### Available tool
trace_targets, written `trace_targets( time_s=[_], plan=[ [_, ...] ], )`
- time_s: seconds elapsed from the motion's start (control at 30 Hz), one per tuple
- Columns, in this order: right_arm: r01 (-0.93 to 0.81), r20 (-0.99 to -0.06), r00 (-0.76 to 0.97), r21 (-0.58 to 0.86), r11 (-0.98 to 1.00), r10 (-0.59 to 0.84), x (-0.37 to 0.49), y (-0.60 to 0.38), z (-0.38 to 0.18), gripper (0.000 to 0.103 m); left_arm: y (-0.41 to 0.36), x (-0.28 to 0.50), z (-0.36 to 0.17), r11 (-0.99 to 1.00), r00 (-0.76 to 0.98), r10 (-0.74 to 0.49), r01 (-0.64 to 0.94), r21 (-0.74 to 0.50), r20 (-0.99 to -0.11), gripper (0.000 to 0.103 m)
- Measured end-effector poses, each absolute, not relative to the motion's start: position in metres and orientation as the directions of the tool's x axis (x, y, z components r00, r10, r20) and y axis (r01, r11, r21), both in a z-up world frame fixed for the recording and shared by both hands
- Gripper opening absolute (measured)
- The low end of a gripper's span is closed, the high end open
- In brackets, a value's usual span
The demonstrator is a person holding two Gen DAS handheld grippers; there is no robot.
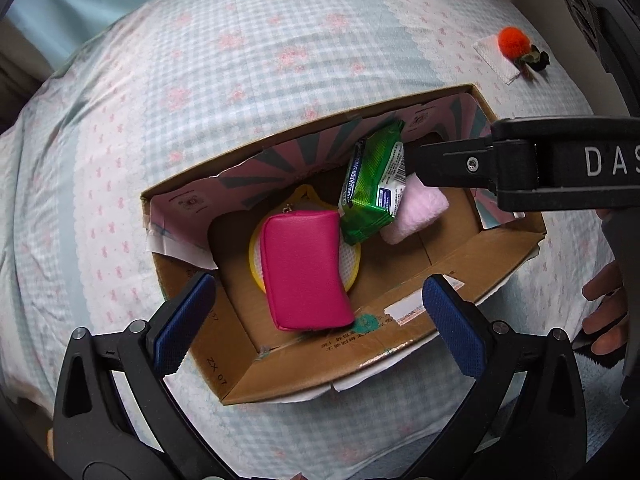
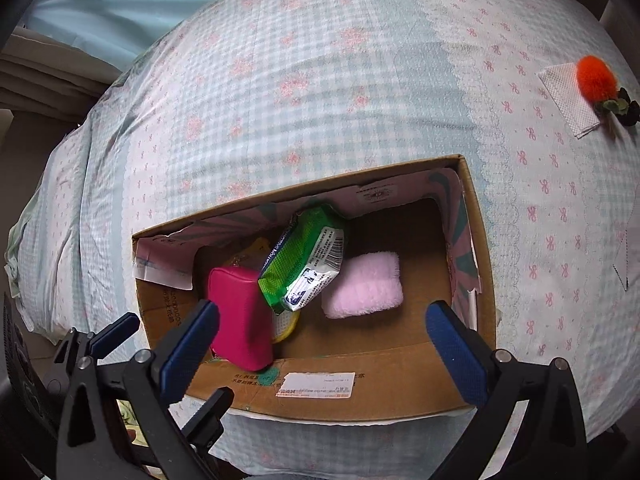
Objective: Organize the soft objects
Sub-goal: 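Carry the pouch and wipe pack over the box and release them inside, then withdraw both tools from the box toward the orange pompom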
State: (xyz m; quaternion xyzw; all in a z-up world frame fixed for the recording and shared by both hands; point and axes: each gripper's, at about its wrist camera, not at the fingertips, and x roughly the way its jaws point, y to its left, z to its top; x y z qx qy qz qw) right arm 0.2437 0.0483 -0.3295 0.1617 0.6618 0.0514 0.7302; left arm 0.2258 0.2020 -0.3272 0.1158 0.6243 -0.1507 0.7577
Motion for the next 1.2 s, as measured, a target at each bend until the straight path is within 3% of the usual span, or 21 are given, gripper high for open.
trace_targets(
  time_s=[0.43, 0.87, 1.2],
  plan=[
    [0.037, -0.933, 0.275, 0.253, 0.967, 0.234, 0.196, 0.049, -0.244, 0.103, 0.208, 0.183, -0.267, 0.951, 0.297, -0.1, 0.311, -0.003, -0.95, 0.103],
    [-0.019, -0.825, 0.548, 0.158, 0.987, 0.142, 0.119, 0.027, -0.105, 0.103, 0.227, 0.138, -0.149, 0.988, 0.492, -0.094, 0.155, -0.019, -0.865, 0.103],
    [0.053, -0.757, 0.65, 0.143, 0.988, 0.075, 0.087, -0.014, -0.075, 0.103, 0.194, 0.117, -0.099, 0.986, 0.605, -0.095, 0.168, 0.01, -0.79, 0.103]
  ],
)
